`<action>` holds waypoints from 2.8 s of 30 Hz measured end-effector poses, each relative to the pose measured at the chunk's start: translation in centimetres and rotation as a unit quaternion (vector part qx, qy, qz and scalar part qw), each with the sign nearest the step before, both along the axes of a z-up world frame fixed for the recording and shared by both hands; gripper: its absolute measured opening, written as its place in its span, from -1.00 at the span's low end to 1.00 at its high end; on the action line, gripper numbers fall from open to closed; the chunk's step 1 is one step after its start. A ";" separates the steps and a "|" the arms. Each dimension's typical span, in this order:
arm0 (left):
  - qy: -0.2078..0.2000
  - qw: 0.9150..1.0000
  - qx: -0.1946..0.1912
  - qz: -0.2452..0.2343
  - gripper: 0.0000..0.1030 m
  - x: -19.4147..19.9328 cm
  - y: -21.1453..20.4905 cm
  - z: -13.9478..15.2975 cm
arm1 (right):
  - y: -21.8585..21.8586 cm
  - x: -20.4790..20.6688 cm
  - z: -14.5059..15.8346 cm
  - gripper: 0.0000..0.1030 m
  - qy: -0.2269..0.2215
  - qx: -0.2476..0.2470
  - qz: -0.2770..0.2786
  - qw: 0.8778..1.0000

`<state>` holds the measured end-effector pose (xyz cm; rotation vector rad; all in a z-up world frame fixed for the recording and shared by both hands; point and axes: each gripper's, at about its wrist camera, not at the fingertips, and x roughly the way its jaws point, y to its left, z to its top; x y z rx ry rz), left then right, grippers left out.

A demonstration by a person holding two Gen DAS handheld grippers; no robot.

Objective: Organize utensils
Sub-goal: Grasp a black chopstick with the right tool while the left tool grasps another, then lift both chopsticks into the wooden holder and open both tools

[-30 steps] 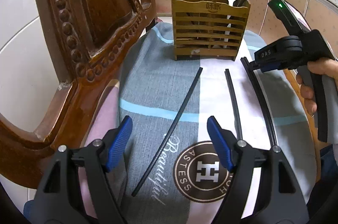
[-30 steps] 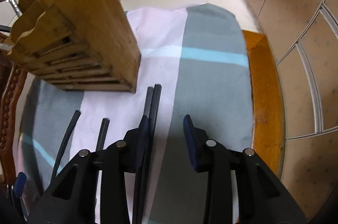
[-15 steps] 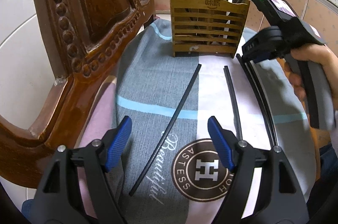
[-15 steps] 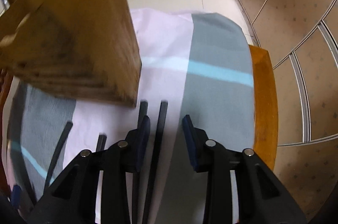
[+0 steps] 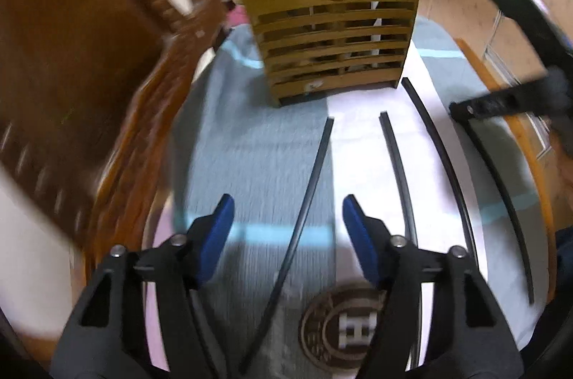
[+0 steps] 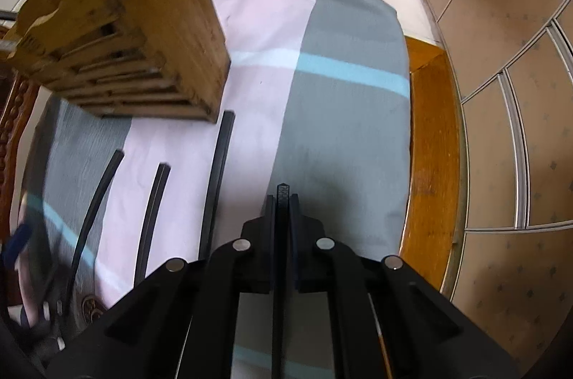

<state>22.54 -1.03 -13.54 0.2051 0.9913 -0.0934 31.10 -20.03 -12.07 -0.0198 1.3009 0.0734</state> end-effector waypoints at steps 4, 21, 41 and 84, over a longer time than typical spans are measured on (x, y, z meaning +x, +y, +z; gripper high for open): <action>0.062 0.997 0.000 -0.047 0.15 3.9 -1.6 -0.3 | 0.5 -0.6 0.6 -0.63 -0.001 -0.017 0.009 1.000; 0.141 0.989 -0.044 0.001 -0.82 5.5 0.1 -3.1 | 2.6 -4.3 0.3 -0.86 0.004 0.007 0.050 0.999; 0.166 0.985 0.014 -0.044 -0.65 5.1 -2.4 -2.9 | 5.7 -6.6 0.7 -0.86 0.049 -0.048 0.109 0.992; -0.357 0.915 -0.182 0.053 -0.87 -0.6 0.3 24.3 | 3.0 -12.5 31.3 -0.86 -0.497 0.090 0.037 0.862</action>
